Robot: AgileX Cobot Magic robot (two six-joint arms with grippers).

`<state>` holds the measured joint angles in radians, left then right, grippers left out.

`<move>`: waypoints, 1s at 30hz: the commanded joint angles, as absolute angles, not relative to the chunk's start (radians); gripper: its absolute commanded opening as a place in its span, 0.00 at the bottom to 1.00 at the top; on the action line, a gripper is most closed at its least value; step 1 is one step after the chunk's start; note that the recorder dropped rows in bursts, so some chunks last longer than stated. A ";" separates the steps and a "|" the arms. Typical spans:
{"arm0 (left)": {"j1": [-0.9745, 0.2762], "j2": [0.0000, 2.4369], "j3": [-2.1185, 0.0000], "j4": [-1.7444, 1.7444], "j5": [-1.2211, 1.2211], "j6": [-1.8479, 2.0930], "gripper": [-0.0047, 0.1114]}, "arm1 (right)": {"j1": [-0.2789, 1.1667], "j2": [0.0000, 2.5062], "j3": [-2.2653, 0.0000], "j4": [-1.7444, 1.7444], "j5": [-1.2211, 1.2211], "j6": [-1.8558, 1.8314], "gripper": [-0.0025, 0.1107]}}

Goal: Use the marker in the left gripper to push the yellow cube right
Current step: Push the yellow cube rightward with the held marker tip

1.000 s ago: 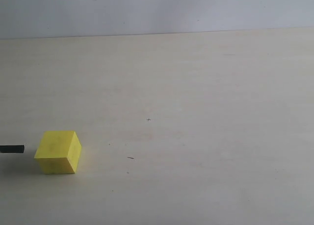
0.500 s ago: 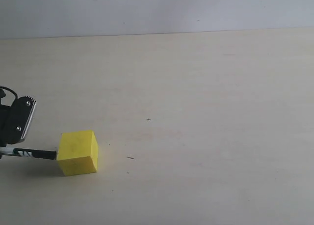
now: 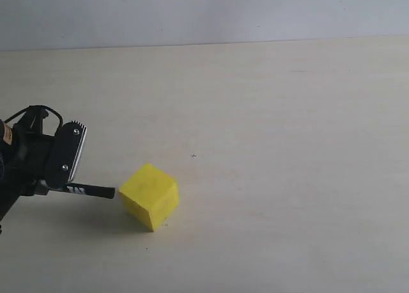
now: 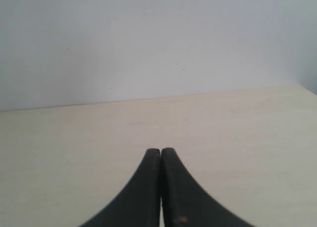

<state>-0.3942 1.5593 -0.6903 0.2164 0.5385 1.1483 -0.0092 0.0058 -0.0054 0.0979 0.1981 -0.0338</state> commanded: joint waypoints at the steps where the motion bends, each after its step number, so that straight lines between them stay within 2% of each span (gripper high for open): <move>1: -0.387 1.560 -0.686 0.330 0.608 1.051 0.04 | -0.007 0.000 0.000 0.095 0.190 -0.041 0.02; 5: -0.389 1.560 -0.686 0.319 0.537 1.049 0.04 | -0.007 0.000 0.000 0.095 0.190 -0.041 0.02; 7: -0.428 1.560 -0.686 0.262 0.482 1.049 0.04 | -0.007 0.000 0.000 0.095 0.190 -0.041 0.02; 9: -0.544 1.560 -0.686 0.248 0.439 1.049 0.04 | -0.007 0.000 0.000 0.095 0.190 -0.041 0.02; 11: -0.613 1.558 -0.686 0.254 0.501 1.045 0.04 | -0.007 0.000 0.000 0.095 0.190 -0.041 0.02; 16: -0.590 1.557 -0.703 0.365 0.644 0.923 0.04 | -0.007 0.000 0.000 0.093 0.190 -0.041 0.02; 20: -0.592 1.559 -0.703 0.242 0.652 0.911 0.04 | -0.007 0.000 0.000 0.093 0.190 -0.041 0.02; 30: -0.697 1.559 -0.758 0.143 0.532 0.907 0.04 | -0.007 0.000 0.000 0.095 0.190 -0.041 0.02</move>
